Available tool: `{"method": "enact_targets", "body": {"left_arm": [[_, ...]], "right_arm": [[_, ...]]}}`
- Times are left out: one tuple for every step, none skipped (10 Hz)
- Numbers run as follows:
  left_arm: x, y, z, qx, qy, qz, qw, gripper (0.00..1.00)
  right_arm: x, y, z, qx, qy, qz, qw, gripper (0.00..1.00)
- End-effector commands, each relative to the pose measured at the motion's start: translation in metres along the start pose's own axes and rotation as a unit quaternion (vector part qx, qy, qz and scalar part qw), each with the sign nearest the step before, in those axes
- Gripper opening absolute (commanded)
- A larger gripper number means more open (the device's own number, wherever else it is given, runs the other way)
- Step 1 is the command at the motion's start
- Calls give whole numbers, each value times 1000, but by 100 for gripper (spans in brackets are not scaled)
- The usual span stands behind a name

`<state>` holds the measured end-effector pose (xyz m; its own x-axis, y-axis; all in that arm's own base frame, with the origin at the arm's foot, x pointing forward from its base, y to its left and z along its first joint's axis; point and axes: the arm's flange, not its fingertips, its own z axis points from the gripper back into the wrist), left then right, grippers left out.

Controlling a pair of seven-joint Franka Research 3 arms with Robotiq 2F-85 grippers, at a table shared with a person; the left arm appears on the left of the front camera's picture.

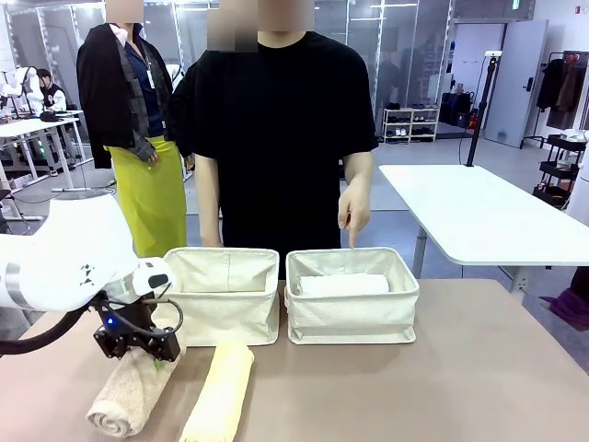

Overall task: Divide the towels into two baskets.
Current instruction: Pick up one hotel-folded towel from the bottom of the table and place it in the Fabric basket indicated by the person.

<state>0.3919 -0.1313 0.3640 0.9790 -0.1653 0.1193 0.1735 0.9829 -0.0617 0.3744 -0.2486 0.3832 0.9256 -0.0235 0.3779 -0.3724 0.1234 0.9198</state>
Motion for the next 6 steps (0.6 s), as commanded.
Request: {"method": "enact_targets", "body": {"left_arm": [[-99, -2, 34, 4, -44, 12, 999, 21], [-103, -4, 53, 9, -41, 10, 999, 21], [-110, -8, 78, 22, -49, -13, 998, 21], [-115, -12, 103, 21, -64, -58, 996, 21], [-119, -16, 124, 23, -61, -116, 991, 21], [-119, -19, 137, 24, -67, -157, 985, 21]], "right_arm": [[-1, 3, -1, 0, -3, 3, 1000, 100], [-1, 3, -1, 0, -3, 3, 1000, 100], [-1, 3, -1, 0, -3, 3, 1000, 100], [-1, 3, -1, 0, -3, 3, 1000, 100], [-1, 3, -1, 0, -3, 3, 1000, 100], [-1, 3, -1, 0, -3, 3, 1000, 100]]}}
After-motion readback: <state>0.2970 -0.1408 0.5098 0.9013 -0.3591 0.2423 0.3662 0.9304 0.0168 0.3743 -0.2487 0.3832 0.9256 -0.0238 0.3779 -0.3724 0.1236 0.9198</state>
